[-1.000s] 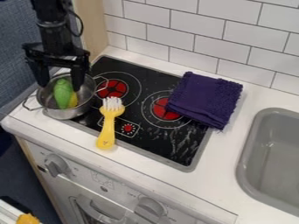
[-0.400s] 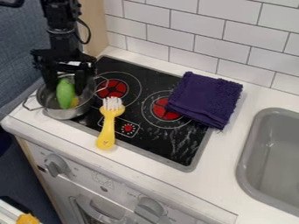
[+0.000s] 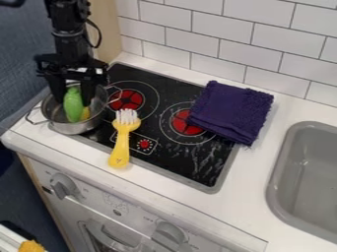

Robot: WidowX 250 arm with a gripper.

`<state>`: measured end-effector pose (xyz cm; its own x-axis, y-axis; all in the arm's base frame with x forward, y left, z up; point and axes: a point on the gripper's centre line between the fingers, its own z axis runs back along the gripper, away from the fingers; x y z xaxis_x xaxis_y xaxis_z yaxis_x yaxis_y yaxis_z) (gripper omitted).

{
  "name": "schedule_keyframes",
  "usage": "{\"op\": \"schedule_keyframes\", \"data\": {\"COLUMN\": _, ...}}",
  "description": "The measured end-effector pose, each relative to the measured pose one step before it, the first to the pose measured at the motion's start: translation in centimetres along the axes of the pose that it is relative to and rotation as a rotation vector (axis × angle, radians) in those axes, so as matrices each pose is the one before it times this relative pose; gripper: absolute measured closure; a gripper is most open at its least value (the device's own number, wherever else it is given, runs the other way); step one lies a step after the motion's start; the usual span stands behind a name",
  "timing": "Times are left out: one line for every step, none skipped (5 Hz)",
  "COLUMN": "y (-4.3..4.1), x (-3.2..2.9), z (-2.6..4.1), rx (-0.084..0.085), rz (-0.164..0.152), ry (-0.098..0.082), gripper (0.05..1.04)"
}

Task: Put the corn on the top of the violet towel

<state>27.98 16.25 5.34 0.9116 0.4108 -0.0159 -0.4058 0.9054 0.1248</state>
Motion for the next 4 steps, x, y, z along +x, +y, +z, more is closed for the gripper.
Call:
{"op": "schedule_keyframes", "data": {"y": -2.725, "x": -0.078, "z": 4.08, "rx": -0.0228, "rz": -0.0331, "ry": -0.0757, "gripper": 0.459}}
{"op": "schedule_keyframes", "data": {"y": -5.722, "x": 1.017, "z": 2.743, "rx": -0.0583, "rz": -0.136, "ry": -0.0587, "gripper": 0.459}}
{"op": "schedule_keyframes", "data": {"y": -5.226, "x": 1.537, "z": -1.611, "rx": -0.0644, "rz": -0.1376, "ry": 0.024, "gripper": 0.459}}
{"op": "schedule_keyframes", "data": {"y": -5.534, "x": 1.359, "z": -1.505, "rx": -0.0135, "rz": -0.0996, "ry": 0.0031, "gripper": 0.459}}
